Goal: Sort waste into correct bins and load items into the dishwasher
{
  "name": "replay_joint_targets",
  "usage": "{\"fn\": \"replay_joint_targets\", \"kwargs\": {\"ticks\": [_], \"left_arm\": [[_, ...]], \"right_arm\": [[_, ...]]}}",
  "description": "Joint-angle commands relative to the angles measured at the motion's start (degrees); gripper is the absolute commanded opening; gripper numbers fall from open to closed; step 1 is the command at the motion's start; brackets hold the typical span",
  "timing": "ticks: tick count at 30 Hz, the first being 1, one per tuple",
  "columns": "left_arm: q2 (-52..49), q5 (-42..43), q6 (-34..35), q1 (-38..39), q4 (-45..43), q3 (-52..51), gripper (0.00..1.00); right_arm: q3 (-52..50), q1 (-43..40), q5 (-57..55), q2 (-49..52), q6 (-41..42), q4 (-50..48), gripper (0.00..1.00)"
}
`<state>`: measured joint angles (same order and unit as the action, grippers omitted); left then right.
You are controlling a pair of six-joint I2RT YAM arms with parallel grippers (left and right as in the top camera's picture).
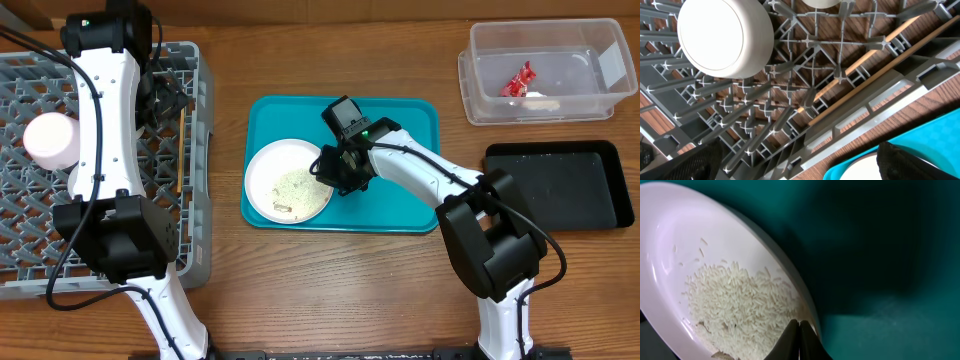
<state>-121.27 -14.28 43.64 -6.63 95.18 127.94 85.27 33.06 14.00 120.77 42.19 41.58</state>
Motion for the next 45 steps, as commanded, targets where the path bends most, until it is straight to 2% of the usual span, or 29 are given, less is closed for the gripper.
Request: {"fn": "replay_joint_targets", "kwargs": {"ticks": [1, 12, 23, 32, 37, 40, 42, 43, 44, 45], "left_arm": [[2.25, -0.02, 1.20, -0.09, 0.13, 1.29, 1.00], [2.25, 0.00, 1.20, -0.09, 0.13, 1.29, 1.00], [2.25, -0.02, 1.20, -0.09, 0.13, 1.29, 1.00], [2.25, 0.00, 1.22, -0.09, 0.13, 1.29, 1.00], [2.25, 0.00, 1.20, -0.09, 0.13, 1.29, 1.00], [2.25, 0.00, 1.20, -0.09, 0.13, 1.29, 1.00], [2.25, -0.02, 1.20, -0.09, 0.13, 1.29, 1.00], [2.25, 0.00, 1.22, -0.09, 0.13, 1.29, 1.00], [2.25, -0.02, 1.20, -0.09, 0.13, 1.29, 1.00], [2.25, 0.00, 1.20, -0.09, 0.13, 1.29, 1.00]], "right_arm": [[-0.20, -0.13, -3.58, -0.20, 1.55, 0.31, 0.04], [-0.02, -1.68, -16.15, -0.22, 4.52, 8.72, 0.04], [6.38, -11.04, -28.83, -0.33, 3.96, 24.61, 0.04], [18.97, -14.75, -27.50, -1.62, 0.63, 36.94, 0.04], [24.28, -12.55, -13.77, -3.06, -10.25, 38.27, 0.04], [24.72, -9.84, -7.15, -3.28, -11.63, 37.33, 0.15], [24.59, -7.58, -6.12, -3.10, -11.61, 36.48, 0.48], [24.59, -6.34, -6.23, -3.04, -11.63, 36.02, 0.70], [24.59, -4.81, -6.43, -3.02, -11.63, 35.32, 0.87], [24.57, -3.43, -6.56, -3.02, -11.61, 34.53, 0.94]]}}
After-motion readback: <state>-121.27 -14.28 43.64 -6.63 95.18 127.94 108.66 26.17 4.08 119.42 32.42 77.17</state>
